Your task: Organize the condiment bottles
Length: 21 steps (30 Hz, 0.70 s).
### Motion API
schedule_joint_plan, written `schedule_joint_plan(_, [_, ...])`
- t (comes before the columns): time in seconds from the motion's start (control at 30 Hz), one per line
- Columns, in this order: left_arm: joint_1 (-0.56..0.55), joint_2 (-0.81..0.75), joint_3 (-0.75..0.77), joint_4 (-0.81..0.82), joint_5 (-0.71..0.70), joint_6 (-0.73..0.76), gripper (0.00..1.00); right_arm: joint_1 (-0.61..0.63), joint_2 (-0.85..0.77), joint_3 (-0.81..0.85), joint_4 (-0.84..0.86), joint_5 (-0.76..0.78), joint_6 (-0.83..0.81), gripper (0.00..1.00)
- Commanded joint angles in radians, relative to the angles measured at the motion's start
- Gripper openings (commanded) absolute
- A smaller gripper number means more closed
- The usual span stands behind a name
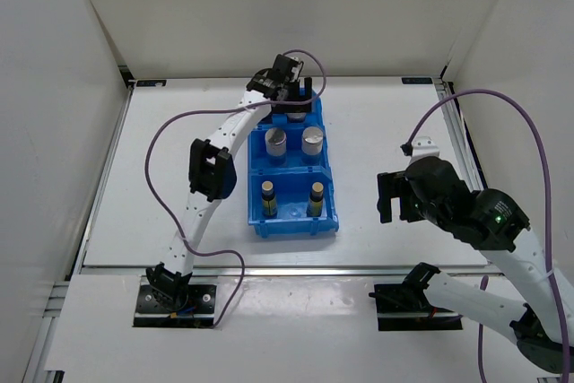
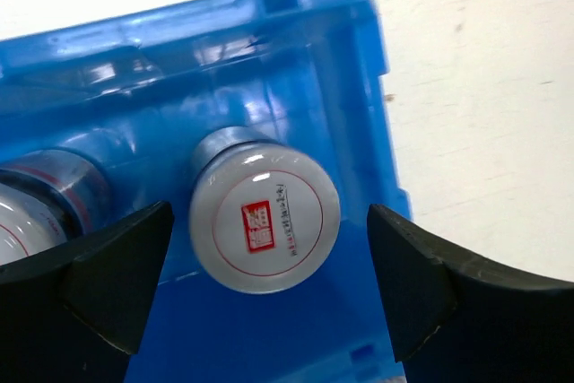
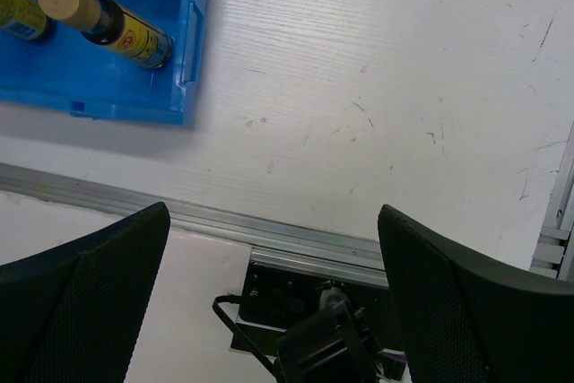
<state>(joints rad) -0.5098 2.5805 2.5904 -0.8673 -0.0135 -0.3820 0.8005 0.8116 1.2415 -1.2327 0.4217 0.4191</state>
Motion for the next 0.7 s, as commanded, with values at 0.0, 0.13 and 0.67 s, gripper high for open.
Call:
schedule_joint_plan(0.0, [-0.004, -0.124, 0.065, 0.014, 0.053, -0.023, 1.00, 0.002, -0.003, 0.027, -0.008, 0.032, 0.018, 1.00])
schedule_joint_plan(0.13, [-0.004, -0.190, 0.074, 0.014, 0.073, -0.043, 1.00, 0.002, -0.003, 0.027, -0.008, 0.032, 0.027, 1.00])
schedule_joint_plan(0.67, [-0.146, -0.830, -0.574, 0.074, -0.167, 0.103, 1.00, 0.002, -0.107, 0.038, 0.045, 0.074, 0.050, 1.00])
